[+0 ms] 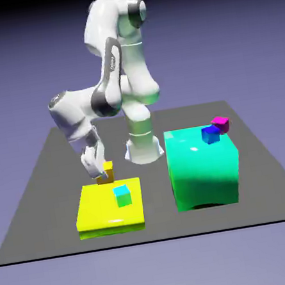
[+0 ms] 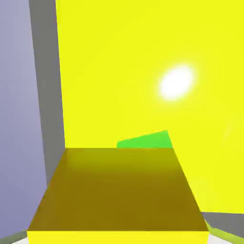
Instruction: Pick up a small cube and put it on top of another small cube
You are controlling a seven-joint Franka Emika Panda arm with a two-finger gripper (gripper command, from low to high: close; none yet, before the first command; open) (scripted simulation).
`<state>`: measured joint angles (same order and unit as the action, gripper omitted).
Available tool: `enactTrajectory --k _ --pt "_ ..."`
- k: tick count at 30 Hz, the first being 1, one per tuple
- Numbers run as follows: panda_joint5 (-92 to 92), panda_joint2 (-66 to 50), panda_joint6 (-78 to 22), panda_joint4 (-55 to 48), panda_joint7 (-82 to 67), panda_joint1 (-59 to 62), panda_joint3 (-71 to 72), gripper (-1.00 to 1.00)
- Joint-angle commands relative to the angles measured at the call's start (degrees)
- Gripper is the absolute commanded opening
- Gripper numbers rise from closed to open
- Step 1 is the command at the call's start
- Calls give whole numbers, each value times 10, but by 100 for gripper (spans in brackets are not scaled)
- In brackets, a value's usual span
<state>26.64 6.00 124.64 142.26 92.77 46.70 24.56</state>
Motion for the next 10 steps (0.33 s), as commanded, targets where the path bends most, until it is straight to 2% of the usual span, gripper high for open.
enactTrajectory --k 1,6,7,10 --pt "-1 0 -1 0 1 1 0 -100" --pt "10 -82 118 34 -7 -18 14 -100" --pt "10 -82 118 34 -7 -18 14 100" --pt "5 -48 68 20 -4 -10 8 100"
